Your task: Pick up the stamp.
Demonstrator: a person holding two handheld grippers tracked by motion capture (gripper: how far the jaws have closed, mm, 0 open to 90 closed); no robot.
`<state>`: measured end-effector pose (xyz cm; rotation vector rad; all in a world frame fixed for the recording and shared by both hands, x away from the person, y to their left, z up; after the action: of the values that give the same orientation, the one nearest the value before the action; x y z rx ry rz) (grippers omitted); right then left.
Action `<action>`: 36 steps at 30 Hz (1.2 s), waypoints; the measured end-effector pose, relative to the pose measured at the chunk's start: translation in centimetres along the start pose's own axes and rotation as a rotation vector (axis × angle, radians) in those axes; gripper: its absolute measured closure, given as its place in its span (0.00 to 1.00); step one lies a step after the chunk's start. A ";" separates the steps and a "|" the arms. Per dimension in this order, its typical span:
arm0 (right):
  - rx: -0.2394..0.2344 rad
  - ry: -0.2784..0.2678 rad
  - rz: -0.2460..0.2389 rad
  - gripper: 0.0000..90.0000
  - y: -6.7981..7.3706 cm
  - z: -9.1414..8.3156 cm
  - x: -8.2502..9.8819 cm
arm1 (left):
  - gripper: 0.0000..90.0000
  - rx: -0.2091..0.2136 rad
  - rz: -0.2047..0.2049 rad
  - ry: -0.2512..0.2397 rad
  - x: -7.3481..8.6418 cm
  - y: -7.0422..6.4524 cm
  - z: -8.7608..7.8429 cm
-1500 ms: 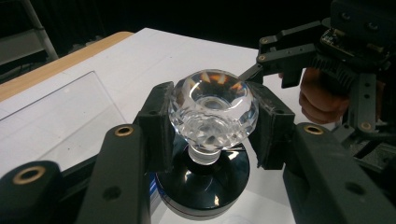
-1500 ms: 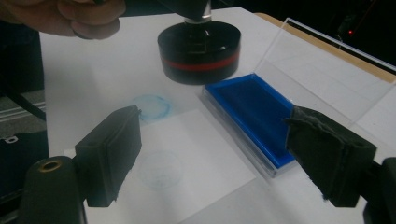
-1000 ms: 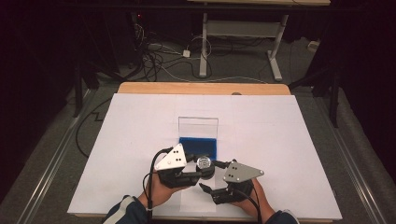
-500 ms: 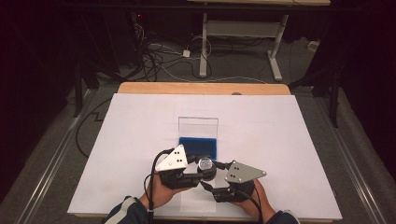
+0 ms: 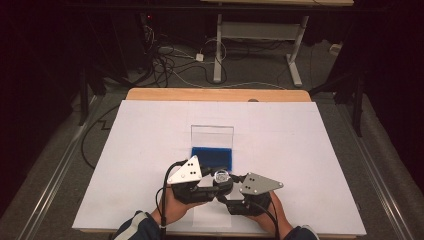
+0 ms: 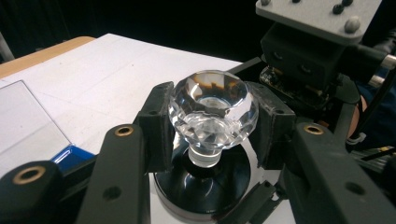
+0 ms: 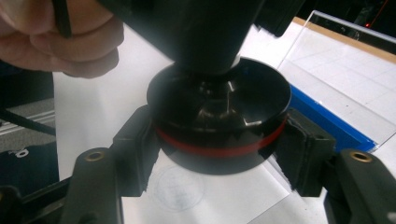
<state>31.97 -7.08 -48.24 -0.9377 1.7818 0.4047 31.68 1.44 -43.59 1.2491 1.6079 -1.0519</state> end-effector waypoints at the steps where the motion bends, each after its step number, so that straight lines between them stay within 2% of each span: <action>1: 0.003 -0.005 0.000 0.41 0.0 0.0 0.0 | 0.60 0.000 0.000 0.000 0.0 0.0 0.0; 13: 0.009 0.011 0.007 0.43 -0.1 -0.1 0.0 | 0.60 -0.001 -0.004 -0.007 0.0 0.1 -0.1; 22: -0.010 0.011 0.024 0.43 0.0 -0.1 0.1 | 0.60 0.001 -0.005 -0.012 0.0 0.1 -0.1; 36: 0.000 0.020 0.003 0.43 -0.1 -0.3 0.2 | 0.60 0.006 -0.002 -0.014 0.1 0.0 -0.1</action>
<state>31.84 -7.38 -48.27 -0.9422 1.8018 0.3978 31.69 1.59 -43.70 1.2413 1.5968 -1.0652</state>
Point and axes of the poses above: each handheld gripper's, and its own axes: z roughly forward along the jaws, x roughly out of its underside, y roughly to its left, the point moved 8 cm from there along z, roughly forward along the jaws, and after that the axes turned 11 degrees about x, right-handed, at the moved point
